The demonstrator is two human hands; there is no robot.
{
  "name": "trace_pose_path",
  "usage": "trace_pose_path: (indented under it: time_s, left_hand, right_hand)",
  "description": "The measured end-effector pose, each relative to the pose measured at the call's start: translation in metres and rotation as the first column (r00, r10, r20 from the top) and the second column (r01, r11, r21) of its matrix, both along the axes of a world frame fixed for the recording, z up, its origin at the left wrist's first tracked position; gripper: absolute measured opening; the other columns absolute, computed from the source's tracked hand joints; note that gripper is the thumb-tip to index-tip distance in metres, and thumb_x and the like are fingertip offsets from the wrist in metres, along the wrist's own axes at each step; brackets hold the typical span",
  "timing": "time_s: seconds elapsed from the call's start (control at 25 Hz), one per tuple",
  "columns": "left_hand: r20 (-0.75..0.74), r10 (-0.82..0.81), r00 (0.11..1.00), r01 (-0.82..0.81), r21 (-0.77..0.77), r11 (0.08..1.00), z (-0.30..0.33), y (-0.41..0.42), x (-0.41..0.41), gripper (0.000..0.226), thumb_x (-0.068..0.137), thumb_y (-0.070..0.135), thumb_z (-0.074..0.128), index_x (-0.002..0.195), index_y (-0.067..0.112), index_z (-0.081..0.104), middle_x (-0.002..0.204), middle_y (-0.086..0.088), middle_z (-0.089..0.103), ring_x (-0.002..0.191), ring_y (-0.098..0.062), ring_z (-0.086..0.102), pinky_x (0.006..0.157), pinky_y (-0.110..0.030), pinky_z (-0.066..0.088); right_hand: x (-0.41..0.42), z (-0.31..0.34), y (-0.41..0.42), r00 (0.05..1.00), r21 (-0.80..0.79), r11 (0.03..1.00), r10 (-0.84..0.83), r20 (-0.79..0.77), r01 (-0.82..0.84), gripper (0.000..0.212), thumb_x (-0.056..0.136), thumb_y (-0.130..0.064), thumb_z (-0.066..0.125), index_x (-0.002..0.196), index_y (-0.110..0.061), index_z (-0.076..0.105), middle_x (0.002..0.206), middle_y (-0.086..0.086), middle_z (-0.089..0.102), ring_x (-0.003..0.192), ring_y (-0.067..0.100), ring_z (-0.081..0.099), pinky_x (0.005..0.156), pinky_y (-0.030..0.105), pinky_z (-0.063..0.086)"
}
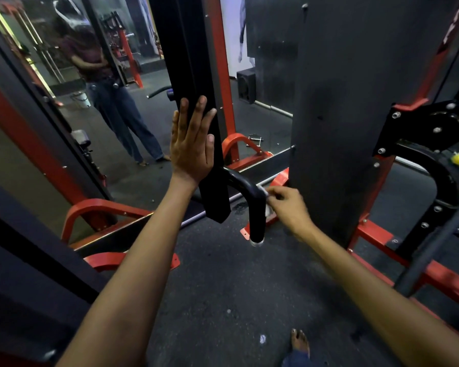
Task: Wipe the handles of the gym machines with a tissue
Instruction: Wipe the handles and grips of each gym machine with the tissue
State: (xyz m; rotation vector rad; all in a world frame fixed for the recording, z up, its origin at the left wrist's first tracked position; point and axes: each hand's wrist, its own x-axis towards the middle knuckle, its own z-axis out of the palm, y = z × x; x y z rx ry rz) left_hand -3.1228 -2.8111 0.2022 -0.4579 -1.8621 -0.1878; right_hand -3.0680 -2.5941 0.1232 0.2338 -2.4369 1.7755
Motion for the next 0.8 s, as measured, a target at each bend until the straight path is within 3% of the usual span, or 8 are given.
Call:
trace_pose_path:
  time_s: [0.12, 0.24, 0.36, 0.4, 0.48, 0.64, 0.72, 0.8]
  left_hand:
    - [-0.009, 0.001, 1.0, -0.001, -0.014, 1.0, -0.005, -0.001, 0.0, 0.047, 0.094, 0.015, 0.039, 0.141, 0.01, 0.042, 0.161, 0.013, 0.006, 0.149, -0.012, -0.005, 0.121, -0.039, 0.006]
    - [-0.024, 0.005, 1.0, -0.006, -0.009, 1.0, -0.003, -0.001, -0.001, 0.046, 0.094, 0.014, 0.04, 0.14, 0.009, 0.044, 0.159, 0.002, 0.019, 0.149, -0.012, -0.005, 0.122, -0.039, 0.006]
    - [-0.025, 0.002, 1.0, -0.001, 0.018, 1.0, -0.002, 0.001, 0.0, 0.047, 0.093, 0.012, 0.041, 0.139, 0.008, 0.045, 0.15, -0.009, 0.03, 0.149, -0.011, -0.004, 0.121, -0.039, 0.008]
    - [-0.028, 0.001, 1.0, 0.0, 0.026, 1.0, -0.003, 0.001, 0.001, 0.047, 0.092, 0.011, 0.042, 0.139, 0.008, 0.046, 0.15, -0.009, 0.031, 0.149, -0.011, -0.004, 0.121, -0.039, 0.008]
    - [-0.038, 0.014, 0.999, -0.013, 0.022, 1.0, -0.006, 0.001, 0.002, 0.048, 0.092, 0.011, 0.043, 0.139, 0.008, 0.047, 0.15, -0.009, 0.031, 0.149, -0.011, -0.003, 0.121, -0.039, 0.009]
    - [-0.03, 0.014, 0.999, -0.014, 0.006, 1.0, -0.003, 0.001, 0.002, 0.048, 0.092, 0.011, 0.043, 0.14, 0.009, 0.045, 0.151, -0.008, 0.03, 0.149, -0.012, -0.003, 0.121, -0.04, 0.008]
    - [-0.042, 0.007, 0.999, -0.006, 0.018, 1.0, -0.003, 0.0, 0.002, 0.048, 0.093, 0.011, 0.043, 0.14, 0.008, 0.045, 0.151, -0.009, 0.03, 0.149, -0.012, -0.003, 0.121, -0.04, 0.008]
    - [-0.065, 0.012, 0.998, -0.011, 0.015, 1.0, -0.002, -0.001, 0.0, 0.047, 0.093, 0.012, 0.043, 0.14, 0.008, 0.045, 0.15, -0.009, 0.031, 0.149, -0.012, -0.003, 0.121, -0.039, 0.009]
  right_hand:
    - [0.028, -0.03, 0.003, 0.978, 0.033, 0.998, -0.044, -0.205, 0.052, 0.026, 0.085, 0.004, 0.056, 0.1, -0.011, 0.072, 0.078, 0.002, 0.062, 0.07, 0.004, 0.053, 0.066, 0.026, 0.044]
    - [0.037, -0.056, 0.01, 0.985, 0.157, 0.983, -0.068, -0.156, 0.093, 0.022, 0.084, 0.004, 0.06, 0.094, -0.01, 0.073, 0.073, 0.01, 0.064, 0.064, 0.002, 0.048, 0.06, 0.033, 0.042]
    - [0.018, -0.004, -0.004, 0.901, 0.063, 0.987, -0.11, -0.42, 0.149, 0.021, 0.087, -0.002, 0.061, 0.105, -0.006, 0.071, 0.086, 0.004, 0.06, 0.076, -0.002, 0.05, 0.071, 0.014, 0.042]
    - [0.016, 0.014, -0.013, 0.847, 0.114, 0.984, -0.053, -0.53, 0.133, 0.023, 0.088, -0.005, 0.059, 0.109, -0.005, 0.069, 0.089, 0.004, 0.057, 0.08, -0.001, 0.049, 0.074, 0.01, 0.04]
    - [0.016, 0.019, -0.021, 0.734, 0.304, 0.942, 0.104, -0.671, 0.144, 0.029, 0.09, -0.012, 0.054, 0.116, -0.005, 0.064, 0.095, 0.007, 0.052, 0.086, 0.011, 0.047, 0.075, 0.016, 0.041]
    - [0.036, -0.036, 0.014, 0.608, 0.628, 0.768, 0.442, -0.659, 0.123, 0.029, 0.097, -0.012, 0.042, 0.122, -0.004, 0.056, 0.109, 0.004, 0.044, 0.093, 0.022, 0.052, 0.071, 0.031, 0.053]
    - [0.034, -0.035, 0.014, 0.546, 0.678, 0.718, 0.51, -0.665, 0.156, 0.031, 0.099, -0.011, 0.037, 0.115, -0.001, 0.062, 0.105, 0.005, 0.047, 0.091, 0.021, 0.053, 0.063, 0.029, 0.053]
    - [0.022, -0.013, -0.005, 0.546, 0.616, 0.76, 0.431, -0.718, 0.21, 0.031, 0.1, -0.011, 0.039, 0.11, 0.003, 0.064, 0.1, 0.007, 0.054, 0.089, 0.02, 0.052, 0.065, 0.025, 0.052]
